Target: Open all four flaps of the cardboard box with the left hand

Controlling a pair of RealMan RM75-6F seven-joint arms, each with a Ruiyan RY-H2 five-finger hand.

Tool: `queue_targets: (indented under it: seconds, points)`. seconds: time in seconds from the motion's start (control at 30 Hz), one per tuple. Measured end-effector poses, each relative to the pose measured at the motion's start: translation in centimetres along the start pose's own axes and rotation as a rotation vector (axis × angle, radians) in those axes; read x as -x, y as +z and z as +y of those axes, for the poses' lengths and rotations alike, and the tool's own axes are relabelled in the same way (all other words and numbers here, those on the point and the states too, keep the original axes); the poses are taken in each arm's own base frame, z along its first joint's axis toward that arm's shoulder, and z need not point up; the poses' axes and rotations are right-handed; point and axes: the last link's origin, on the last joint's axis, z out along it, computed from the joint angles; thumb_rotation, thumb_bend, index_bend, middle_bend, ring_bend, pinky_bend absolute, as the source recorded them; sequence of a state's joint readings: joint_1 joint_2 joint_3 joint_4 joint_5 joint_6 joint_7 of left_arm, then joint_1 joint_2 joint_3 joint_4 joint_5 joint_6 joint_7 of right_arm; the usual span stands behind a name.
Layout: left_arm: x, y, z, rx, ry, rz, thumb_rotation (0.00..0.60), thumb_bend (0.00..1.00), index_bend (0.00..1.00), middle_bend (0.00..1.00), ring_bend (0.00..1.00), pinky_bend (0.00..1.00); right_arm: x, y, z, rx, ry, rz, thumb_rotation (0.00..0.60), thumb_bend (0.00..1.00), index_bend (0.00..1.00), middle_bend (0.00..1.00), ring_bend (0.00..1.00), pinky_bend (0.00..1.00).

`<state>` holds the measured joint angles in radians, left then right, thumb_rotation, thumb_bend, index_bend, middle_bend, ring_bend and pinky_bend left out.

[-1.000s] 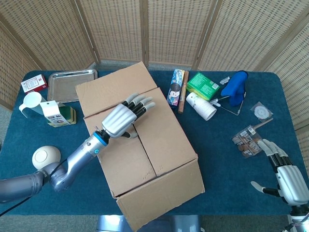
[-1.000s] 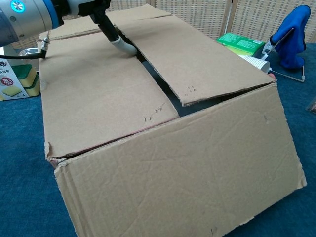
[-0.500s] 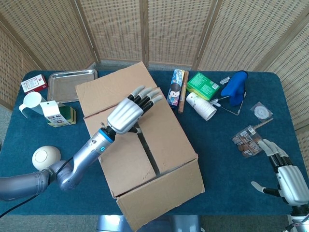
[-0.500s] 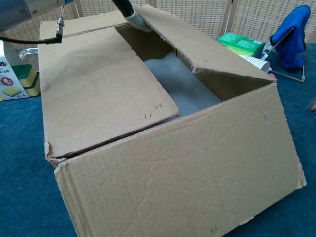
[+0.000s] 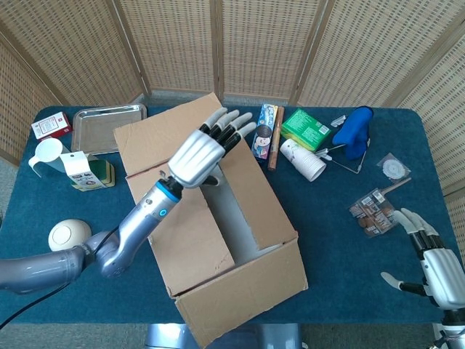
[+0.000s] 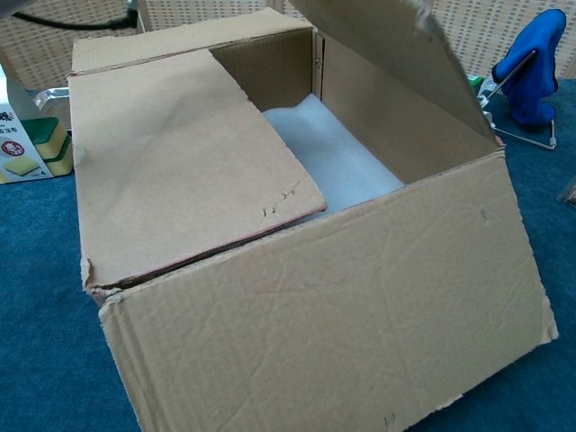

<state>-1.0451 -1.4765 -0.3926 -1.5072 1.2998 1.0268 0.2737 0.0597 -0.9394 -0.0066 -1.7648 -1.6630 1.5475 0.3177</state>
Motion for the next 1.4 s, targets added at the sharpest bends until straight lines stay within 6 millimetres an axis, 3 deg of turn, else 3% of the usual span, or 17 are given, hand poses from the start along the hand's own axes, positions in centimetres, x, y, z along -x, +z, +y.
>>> queue_targets:
  seconds: [0.27, 0.77, 1.03, 1.4]
  points:
    - [0.0, 3.5, 1.4, 0.014, 0.015, 0.018, 0.600, 0.12, 0.05, 0.00, 0.00, 0.08, -0.4, 0.4, 0.5, 0.018, 0.008, 0.002, 0.600, 0.00, 0.00, 0.00, 0.00, 0.13]
    - [1.6, 9.5, 2.1, -0.062, 0.007, 0.036, 0.600, 0.12, 0.03, 0.00, 0.00, 0.08, -1.3, 0.2, 1.1, 0.034, 0.028, 0.030, 0.600, 0.00, 0.00, 0.00, 0.00, 0.13]
    - [1.2, 9.3, 2.4, -0.049, -0.004, 0.045, 0.600, 0.11, 0.03, 0.00, 0.00, 0.09, -1.1, 0.3, 1.0, 0.027, 0.026, 0.020, 0.600, 0.00, 0.00, 0.00, 0.00, 0.13]
    - [0.7, 7.1, 1.3, -0.012, 0.030, 0.025, 0.600, 0.12, 0.03, 0.00, 0.00, 0.12, -1.0, 0.2, 0.8, 0.023, 0.028, 0.017, 0.600, 0.00, 0.00, 0.00, 0.00, 0.13]
